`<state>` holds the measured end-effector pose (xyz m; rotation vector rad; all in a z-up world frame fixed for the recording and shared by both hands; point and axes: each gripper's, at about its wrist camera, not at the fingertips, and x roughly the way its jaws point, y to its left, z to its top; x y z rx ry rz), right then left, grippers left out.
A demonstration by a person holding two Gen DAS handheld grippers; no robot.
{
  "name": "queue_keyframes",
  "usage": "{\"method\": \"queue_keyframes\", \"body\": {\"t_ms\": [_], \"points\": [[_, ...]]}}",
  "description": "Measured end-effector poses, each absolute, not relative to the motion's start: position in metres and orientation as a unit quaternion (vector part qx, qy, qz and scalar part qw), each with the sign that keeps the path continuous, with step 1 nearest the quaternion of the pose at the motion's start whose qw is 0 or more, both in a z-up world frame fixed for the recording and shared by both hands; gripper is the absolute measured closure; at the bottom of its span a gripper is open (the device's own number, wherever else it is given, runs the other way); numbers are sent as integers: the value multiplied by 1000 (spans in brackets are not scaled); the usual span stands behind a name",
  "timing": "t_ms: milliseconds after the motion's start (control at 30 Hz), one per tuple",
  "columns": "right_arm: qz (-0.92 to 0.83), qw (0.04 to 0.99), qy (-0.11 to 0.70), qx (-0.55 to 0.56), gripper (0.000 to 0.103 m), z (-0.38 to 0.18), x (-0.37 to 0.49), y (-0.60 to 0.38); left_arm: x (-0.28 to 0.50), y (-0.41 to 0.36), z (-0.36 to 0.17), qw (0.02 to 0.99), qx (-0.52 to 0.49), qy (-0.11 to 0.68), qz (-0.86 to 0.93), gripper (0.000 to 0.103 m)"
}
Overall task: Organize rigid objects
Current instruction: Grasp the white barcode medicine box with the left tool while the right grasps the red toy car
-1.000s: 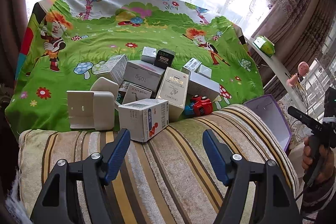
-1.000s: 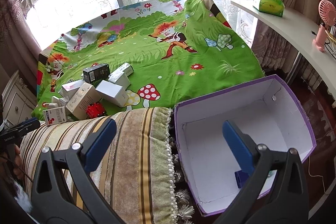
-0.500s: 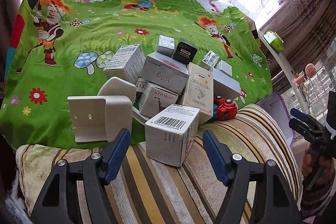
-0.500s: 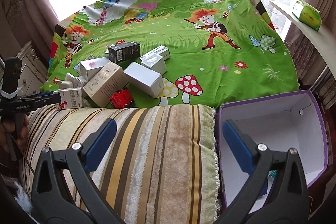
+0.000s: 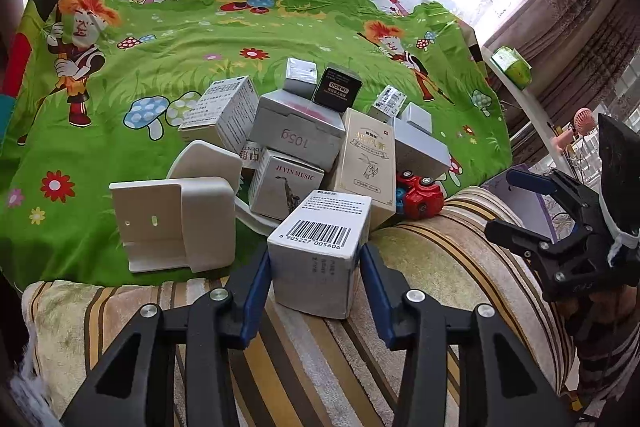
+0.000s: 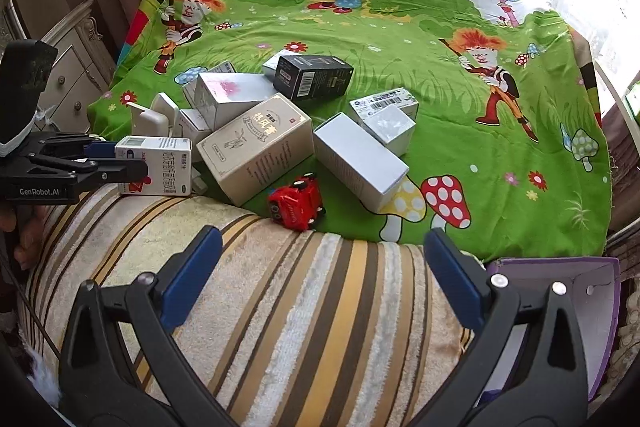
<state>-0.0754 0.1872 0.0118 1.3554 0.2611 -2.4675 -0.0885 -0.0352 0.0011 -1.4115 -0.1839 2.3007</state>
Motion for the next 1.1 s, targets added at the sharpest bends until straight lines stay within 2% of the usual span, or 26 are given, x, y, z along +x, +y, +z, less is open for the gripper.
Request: {"method": "queue_keyframes", "body": {"t_ms": [167,433,500,567,600,1100], "points": [[-842,166,111,501,17,-5,-93,173,-73,-40,7,211,-493,-81,840,59],[-814,174,149,533,25,-28,-114,153,-57,-46,13,204,-476,-96,850,61],[-807,173,151,545,33,-34,-120,151,-55,-46,13,204,-474,-99,851,61],[-799,176,147,556,56,-39,-124,151,-54,-47,13,204,-473,-100,851,61],[-797,177,144,559,62,-40,-125,152,-53,-46,14,204,-472,-101,852,61],[-840,185,50,507,65,-5,-86,192,-41,-29,18,221,-468,-107,849,61]]}}
